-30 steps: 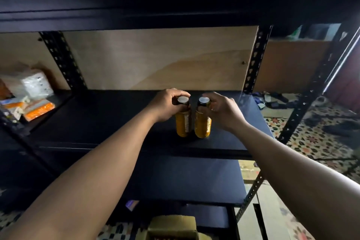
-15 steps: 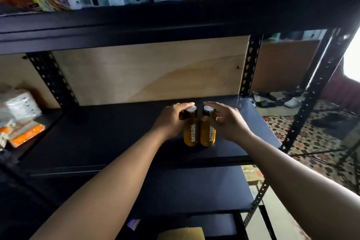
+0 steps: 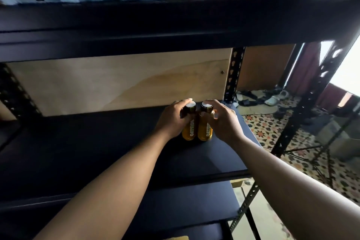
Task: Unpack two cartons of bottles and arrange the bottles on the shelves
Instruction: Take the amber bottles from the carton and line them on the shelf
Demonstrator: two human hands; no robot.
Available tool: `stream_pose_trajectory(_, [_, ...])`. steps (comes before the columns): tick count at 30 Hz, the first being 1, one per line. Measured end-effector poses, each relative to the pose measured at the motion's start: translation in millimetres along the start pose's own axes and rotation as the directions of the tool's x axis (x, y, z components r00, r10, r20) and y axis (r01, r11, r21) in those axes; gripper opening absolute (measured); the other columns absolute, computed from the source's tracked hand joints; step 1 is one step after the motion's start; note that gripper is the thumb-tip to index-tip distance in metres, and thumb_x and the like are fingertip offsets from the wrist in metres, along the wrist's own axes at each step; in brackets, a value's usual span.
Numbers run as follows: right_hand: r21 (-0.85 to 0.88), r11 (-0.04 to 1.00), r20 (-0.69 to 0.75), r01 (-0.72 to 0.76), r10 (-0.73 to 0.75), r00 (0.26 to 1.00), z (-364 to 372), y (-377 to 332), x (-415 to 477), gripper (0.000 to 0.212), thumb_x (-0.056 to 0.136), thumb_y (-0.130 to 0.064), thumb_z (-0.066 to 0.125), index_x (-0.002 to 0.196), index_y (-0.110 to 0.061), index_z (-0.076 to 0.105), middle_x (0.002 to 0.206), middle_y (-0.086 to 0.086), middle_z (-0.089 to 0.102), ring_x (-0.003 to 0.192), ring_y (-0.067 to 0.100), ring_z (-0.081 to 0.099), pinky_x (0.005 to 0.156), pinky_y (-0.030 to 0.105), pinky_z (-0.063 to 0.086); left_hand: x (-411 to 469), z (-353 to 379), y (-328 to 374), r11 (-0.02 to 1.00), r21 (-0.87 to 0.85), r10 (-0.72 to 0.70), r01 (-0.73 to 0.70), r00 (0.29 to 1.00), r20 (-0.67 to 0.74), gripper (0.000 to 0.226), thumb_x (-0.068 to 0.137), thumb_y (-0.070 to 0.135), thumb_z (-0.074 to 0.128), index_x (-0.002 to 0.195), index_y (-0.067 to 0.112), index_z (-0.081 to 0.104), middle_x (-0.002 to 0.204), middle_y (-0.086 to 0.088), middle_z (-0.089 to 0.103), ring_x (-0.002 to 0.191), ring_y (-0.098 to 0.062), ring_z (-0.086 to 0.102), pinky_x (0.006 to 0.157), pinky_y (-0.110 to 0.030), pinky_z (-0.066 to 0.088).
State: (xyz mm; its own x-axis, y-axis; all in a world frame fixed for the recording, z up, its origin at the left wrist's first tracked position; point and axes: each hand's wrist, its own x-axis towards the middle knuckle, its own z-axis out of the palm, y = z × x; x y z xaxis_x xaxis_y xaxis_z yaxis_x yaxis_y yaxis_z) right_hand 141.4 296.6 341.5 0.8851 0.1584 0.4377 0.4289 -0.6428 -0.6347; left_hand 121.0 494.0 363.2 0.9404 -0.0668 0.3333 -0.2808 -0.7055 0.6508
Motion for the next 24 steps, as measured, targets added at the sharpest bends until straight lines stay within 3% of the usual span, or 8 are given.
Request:
stream_pose_trajectory(5, [0.020, 1.000, 0.022, -0.007, 0.007, 1.000, 6.3, 17.6, 26.0, 0.045, 0.090, -0.034, 0.074, 0.132, -0.040, 0.058, 0.125, -0.007, 0.067, 0.099, 0.018, 0.066, 0.086, 0.037, 0.055, 34.0, 12.0, -5.2, 1.000, 0.008, -0.009, 0.009, 1.000, -0.021, 0.056, 0.093, 0.031, 0.069, 0.146, 0.021, 0.052, 0.141, -0.001, 0.059, 0.128, -0.015, 0.055, 0.106, -0.028, 0.045])
stream_pose_trajectory(9, [0.018, 1.000, 0.021, 0.001, -0.001, 1.000, 13.0, 27.1, 50.4, 0.046, 0.092, -0.032, 0.073, 0.134, -0.040, 0.056, 0.127, 0.000, 0.060, 0.098, 0.021, 0.064, 0.085, 0.045, 0.058, 55.3, 16.8, -12.4, 1.000, 0.018, -0.015, 0.015, 1.000, -0.014, 0.057, 0.095, 0.031, 0.068, 0.148, 0.022, 0.049, 0.143, -0.001, 0.057, 0.129, -0.017, 0.053, 0.106, -0.028, 0.045])
stream_pose_trajectory(14, [-0.066, 0.998, 0.016, 0.010, -0.009, 1.000, 11.9, 39.8, 72.2, 0.045, 0.093, -0.036, 0.071, 0.135, -0.038, 0.055, 0.122, -0.001, 0.062, 0.089, 0.019, 0.064, 0.080, 0.037, 0.056, 74.5, 25.8, -15.9, 0.999, 0.035, -0.014, 0.015, 1.000, -0.020, 0.056, 0.095, 0.031, 0.067, 0.148, 0.025, 0.049, 0.143, 0.000, 0.056, 0.128, -0.018, 0.054, 0.099, -0.024, 0.043])
stream_pose_trajectory(20, [-0.057, 0.998, 0.024, -0.007, 0.009, 1.000, 2.4, 51.3, 79.4, 0.044, 0.093, -0.034, 0.071, 0.134, -0.036, 0.055, 0.122, 0.000, 0.063, 0.097, 0.024, 0.064, 0.082, 0.038, 0.054, 87.8, 40.6, -11.0, 1.000, 0.023, -0.011, 0.012, 1.000, -0.029, 0.054, 0.095, 0.033, 0.067, 0.146, 0.029, 0.050, 0.142, 0.001, 0.057, 0.125, -0.019, 0.056, 0.101, -0.027, 0.046])
stream_pose_trajectory(24, [-0.029, 0.999, 0.009, -0.022, 0.022, 1.000, -3.3, 61.0, 85.0, 0.043, 0.092, -0.030, 0.072, 0.131, -0.033, 0.054, 0.120, -0.001, 0.067, 0.097, 0.022, 0.064, 0.079, 0.035, 0.052, 98.3, 52.0, -8.7, 1.000, 0.019, -0.019, 0.020, 0.999, -0.039, 0.055, 0.093, 0.036, 0.068, 0.145, 0.030, 0.051, 0.139, 0.001, 0.058, 0.123, -0.018, 0.056, 0.095, -0.022, 0.043])
